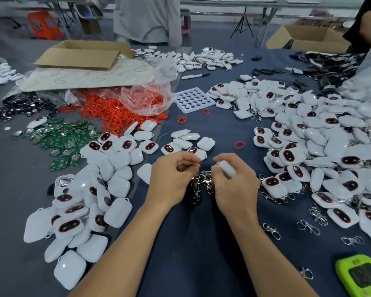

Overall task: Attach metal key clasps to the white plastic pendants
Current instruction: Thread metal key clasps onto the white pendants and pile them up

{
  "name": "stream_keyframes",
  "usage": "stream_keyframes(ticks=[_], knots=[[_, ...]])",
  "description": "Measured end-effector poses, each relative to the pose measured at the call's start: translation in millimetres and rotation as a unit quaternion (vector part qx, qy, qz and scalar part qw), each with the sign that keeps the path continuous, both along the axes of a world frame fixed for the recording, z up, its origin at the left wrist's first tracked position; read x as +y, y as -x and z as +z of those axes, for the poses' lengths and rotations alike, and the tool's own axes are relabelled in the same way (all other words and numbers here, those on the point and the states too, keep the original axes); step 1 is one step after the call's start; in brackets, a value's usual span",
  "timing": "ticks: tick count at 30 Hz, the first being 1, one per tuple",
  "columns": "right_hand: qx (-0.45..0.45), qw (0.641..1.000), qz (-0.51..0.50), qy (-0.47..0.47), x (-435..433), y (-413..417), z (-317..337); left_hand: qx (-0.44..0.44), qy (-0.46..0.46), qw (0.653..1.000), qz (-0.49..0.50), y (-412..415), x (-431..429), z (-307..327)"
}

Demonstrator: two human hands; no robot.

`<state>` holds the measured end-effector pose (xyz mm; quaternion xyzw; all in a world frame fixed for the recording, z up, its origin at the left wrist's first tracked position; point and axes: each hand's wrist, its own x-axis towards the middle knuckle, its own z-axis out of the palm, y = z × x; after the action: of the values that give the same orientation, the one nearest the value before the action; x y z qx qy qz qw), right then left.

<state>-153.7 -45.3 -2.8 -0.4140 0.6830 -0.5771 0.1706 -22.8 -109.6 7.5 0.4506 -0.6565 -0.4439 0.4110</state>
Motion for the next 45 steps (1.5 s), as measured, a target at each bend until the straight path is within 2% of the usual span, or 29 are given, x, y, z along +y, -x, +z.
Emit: stream_keyframes(ticks=[5,11,15,19,25,30,36,45], knots=[[0.134,0.985,0.109,0.003,-1,-13,-2,0.016,0.01,1.0,-0.001,-3,-1,-2],[0.145,0.985,0.09,-0.021,0,-10,-2,0.003,0.026,1.0,-0.012,-2,11,-1],[0.217,0.973,0.077,-0.003,5,-13,-1,0.007,0.006,1.0,-0.021,-9,14,-3],[0.309,0.949,0.063,0.014,7,-18,-3,0.066,-0.058,0.996,-0.014,-11,16,2],[0.408,0.913,0.013,0.015,8,-21,-3,0.03,-0.061,0.997,-0.033,-15,16,-1],[0.402,0.915,0.018,-0.019,10,-21,-2,-0.009,-0.051,0.998,-0.023,-14,17,-1],[0.28,0.955,0.015,-0.096,6,-18,-3,0.001,-0.05,0.999,-0.02,-16,17,-3],[0.269,0.948,0.008,-0.171,2,-15,2,0.016,-0.028,0.999,-0.028,-13,18,-7]])
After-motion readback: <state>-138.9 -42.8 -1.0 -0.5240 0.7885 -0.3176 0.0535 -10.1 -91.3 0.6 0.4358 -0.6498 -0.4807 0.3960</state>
